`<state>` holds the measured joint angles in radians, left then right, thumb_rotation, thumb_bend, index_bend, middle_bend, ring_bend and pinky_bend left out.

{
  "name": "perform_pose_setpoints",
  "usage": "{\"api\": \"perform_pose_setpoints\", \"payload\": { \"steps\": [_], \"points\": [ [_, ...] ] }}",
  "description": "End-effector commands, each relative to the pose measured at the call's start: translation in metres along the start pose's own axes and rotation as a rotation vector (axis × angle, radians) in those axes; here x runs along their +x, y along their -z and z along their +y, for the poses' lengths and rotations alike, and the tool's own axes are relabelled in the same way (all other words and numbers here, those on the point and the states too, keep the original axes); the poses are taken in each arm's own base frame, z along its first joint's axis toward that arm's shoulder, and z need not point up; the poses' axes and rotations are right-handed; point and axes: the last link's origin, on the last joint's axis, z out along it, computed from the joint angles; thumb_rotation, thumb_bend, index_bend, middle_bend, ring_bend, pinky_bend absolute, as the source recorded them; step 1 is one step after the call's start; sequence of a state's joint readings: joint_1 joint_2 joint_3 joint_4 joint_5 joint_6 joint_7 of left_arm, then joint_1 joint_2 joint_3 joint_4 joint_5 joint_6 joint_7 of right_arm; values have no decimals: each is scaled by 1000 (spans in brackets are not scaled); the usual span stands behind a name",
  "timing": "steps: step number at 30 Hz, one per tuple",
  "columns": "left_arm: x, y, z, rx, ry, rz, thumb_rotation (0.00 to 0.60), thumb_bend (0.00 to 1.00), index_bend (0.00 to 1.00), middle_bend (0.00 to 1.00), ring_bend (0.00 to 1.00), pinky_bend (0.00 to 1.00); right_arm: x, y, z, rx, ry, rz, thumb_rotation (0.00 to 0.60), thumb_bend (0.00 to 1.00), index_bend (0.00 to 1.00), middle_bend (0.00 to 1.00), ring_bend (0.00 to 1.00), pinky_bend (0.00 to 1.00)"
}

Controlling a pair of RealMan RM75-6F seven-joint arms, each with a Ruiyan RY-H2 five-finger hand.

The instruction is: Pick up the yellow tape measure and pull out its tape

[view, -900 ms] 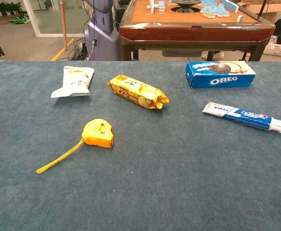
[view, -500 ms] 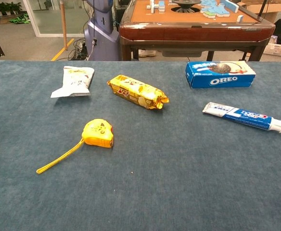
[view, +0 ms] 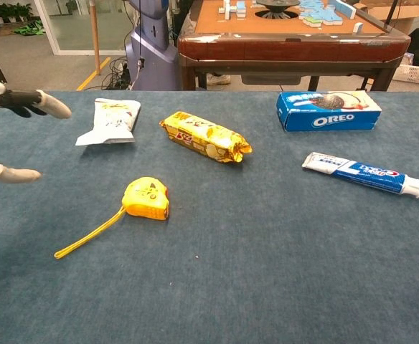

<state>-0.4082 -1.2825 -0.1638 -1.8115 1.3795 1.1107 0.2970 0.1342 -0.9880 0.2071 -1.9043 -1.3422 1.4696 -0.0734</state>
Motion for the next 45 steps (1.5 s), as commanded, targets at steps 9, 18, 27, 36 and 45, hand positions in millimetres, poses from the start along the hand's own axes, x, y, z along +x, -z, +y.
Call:
{"api": "perform_pose_setpoints", "payload": {
  "steps": [9, 18, 27, 36, 45],
  "points": [
    [-30, -61, 40, -88, -88, -151, 600, 194, 136, 179, 148, 125, 2, 5, 9, -32, 2, -5, 600, 290, 469, 389, 272, 298],
    [-50, -88, 58, -94, -162, -181, 600, 195, 145, 179, 148, 125, 6, 10, 16, -58, 9, -7, 600, 290, 469, 389, 272, 298],
    [-66, -106, 68, -85, -213, -224, 600, 194, 155, 179, 150, 124, 11, 17, 23, -78, 13, 4, 600, 290, 469, 389, 272, 298],
    [-75, -114, 71, -57, -241, -255, 600, 194, 155, 179, 155, 124, 11, 18, 26, -82, 12, 1, 600, 290, 469, 389, 272, 298],
    [-79, -123, 65, -17, -263, -246, 600, 195, 172, 179, 172, 124, 11, 18, 29, -90, 10, -1, 600, 290, 469, 389, 272, 298]
  ]
}}
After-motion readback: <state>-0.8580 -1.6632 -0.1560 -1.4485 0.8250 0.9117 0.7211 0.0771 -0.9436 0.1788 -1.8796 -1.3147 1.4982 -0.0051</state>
